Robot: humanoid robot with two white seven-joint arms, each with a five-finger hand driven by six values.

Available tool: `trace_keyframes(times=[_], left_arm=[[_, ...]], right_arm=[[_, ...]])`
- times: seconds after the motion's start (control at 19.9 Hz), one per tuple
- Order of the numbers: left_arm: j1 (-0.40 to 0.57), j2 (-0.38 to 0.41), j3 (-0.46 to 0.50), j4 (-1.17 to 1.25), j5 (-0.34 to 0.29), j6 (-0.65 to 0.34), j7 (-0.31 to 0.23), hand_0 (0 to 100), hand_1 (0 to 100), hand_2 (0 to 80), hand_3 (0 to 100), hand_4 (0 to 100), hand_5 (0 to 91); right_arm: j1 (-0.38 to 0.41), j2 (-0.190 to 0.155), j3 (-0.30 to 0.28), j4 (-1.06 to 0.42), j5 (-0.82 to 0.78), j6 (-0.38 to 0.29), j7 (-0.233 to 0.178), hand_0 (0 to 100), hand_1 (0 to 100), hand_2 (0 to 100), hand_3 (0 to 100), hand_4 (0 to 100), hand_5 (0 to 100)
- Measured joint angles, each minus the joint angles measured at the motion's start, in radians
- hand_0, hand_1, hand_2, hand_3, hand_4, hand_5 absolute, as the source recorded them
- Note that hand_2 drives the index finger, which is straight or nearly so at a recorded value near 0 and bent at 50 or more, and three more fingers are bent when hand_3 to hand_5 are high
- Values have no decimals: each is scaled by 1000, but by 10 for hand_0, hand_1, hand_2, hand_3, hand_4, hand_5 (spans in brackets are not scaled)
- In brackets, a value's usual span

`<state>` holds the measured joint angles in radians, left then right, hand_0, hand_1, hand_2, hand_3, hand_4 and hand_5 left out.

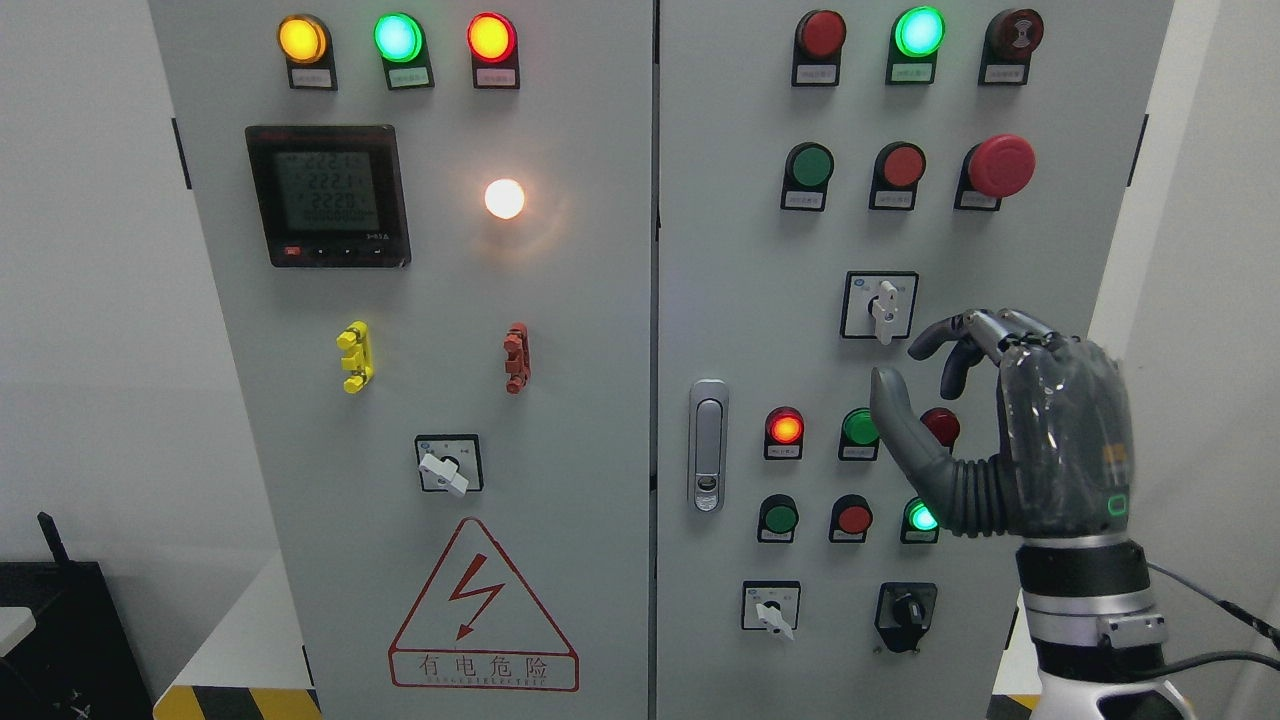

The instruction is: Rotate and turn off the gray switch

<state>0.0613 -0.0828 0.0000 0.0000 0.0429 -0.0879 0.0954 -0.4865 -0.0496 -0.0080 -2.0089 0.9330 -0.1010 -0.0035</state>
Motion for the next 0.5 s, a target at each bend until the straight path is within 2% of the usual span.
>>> trace_keyframes(times=[0.05, 0.2, 0.5], left_arm=[[0, 0, 0, 0, 0, 0, 0, 120, 389, 0, 0, 0, 0], [0, 0, 0, 0, 0, 0, -1, 120, 389, 0, 0, 0, 0], [0, 0, 0, 0, 0, 0, -2, 120, 389, 0, 0, 0, 0]], right_arm=[[9, 4, -9, -6, -1, -14, 9, 336, 358, 200, 134, 40, 0], [31, 15, -35, -24, -2, -28, 34, 304, 334, 144, 73, 0, 0], [53, 29, -74, -46, -4, -36, 51, 265, 341, 131, 65, 0, 0]])
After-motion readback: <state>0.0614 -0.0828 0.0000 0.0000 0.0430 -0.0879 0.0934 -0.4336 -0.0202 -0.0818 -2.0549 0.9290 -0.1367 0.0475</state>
